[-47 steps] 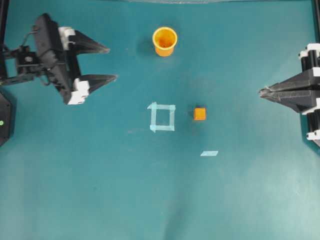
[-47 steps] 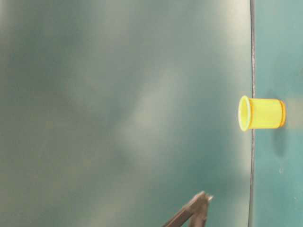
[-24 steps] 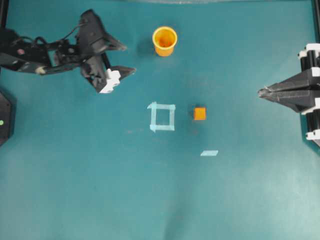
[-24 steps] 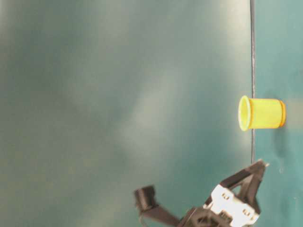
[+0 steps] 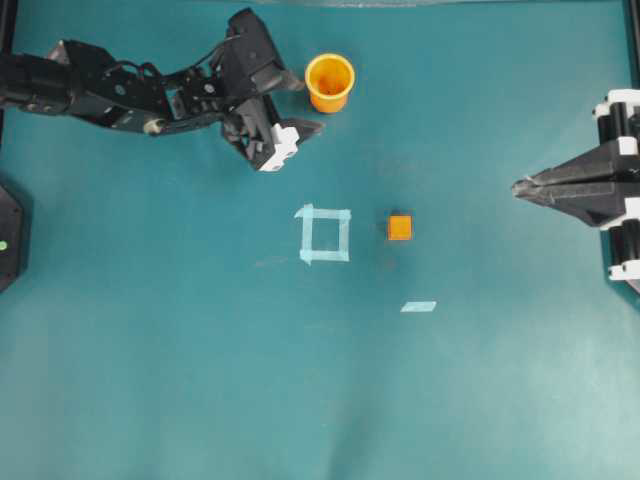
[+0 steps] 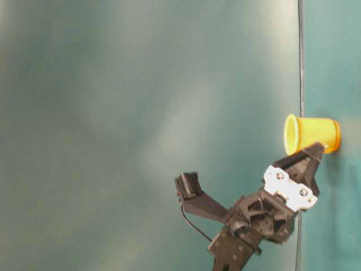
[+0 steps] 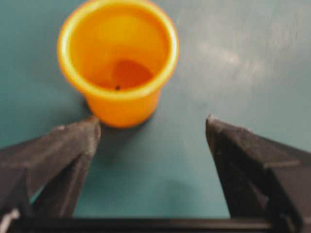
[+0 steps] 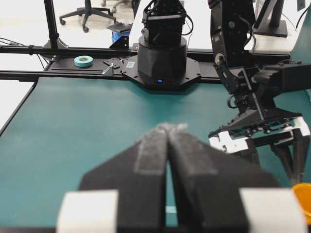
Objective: Lift the orange cup with left arm.
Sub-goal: 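Close the left gripper around the orange cup's side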
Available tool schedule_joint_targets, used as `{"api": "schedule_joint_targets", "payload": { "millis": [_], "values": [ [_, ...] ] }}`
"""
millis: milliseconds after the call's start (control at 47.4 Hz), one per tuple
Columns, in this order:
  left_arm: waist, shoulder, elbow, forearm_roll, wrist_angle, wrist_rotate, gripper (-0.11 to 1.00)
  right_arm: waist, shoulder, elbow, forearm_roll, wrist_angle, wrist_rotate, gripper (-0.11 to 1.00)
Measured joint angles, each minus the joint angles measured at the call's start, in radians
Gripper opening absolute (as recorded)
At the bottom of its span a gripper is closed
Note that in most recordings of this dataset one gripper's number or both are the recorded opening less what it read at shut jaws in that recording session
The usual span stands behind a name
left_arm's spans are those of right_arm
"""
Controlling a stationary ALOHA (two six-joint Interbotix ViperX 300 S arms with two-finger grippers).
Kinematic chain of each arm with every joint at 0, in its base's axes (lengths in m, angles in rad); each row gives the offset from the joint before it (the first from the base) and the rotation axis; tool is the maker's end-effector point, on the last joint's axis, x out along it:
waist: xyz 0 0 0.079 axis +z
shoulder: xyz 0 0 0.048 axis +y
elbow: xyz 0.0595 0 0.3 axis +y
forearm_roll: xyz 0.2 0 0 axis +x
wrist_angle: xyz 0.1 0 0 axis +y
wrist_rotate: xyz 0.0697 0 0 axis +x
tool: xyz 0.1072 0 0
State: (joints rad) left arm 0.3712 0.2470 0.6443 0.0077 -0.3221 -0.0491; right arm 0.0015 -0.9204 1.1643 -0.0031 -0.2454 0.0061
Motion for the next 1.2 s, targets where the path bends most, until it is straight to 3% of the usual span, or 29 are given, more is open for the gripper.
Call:
{"api": "schedule_joint_targets", "payload": {
  "millis": [232,422,823,1203],
  "values": [
    [0.011,0.037,-0.048,0.0,0.026,-0.002,0.86,0.002,0.008,0.0,0.0,0.0,0.0,0.0],
    [0.021,0.067,-0.091,0.0,0.078,-0.041,0.86,0.002,0.014,0.0,0.0,0.0,0.0,0.0],
    [0.029,0.103,-0.16,-0.002,0.1,-0.049,0.86,0.003,0.032,-0.002,-0.002,0.0,-0.003,0.0],
    [0.029,0.161,-0.216,-0.002,0.106,-0.101,0.86,0.003,0.043,0.0,-0.003,0.0,-0.003,0.0]
  ]
}}
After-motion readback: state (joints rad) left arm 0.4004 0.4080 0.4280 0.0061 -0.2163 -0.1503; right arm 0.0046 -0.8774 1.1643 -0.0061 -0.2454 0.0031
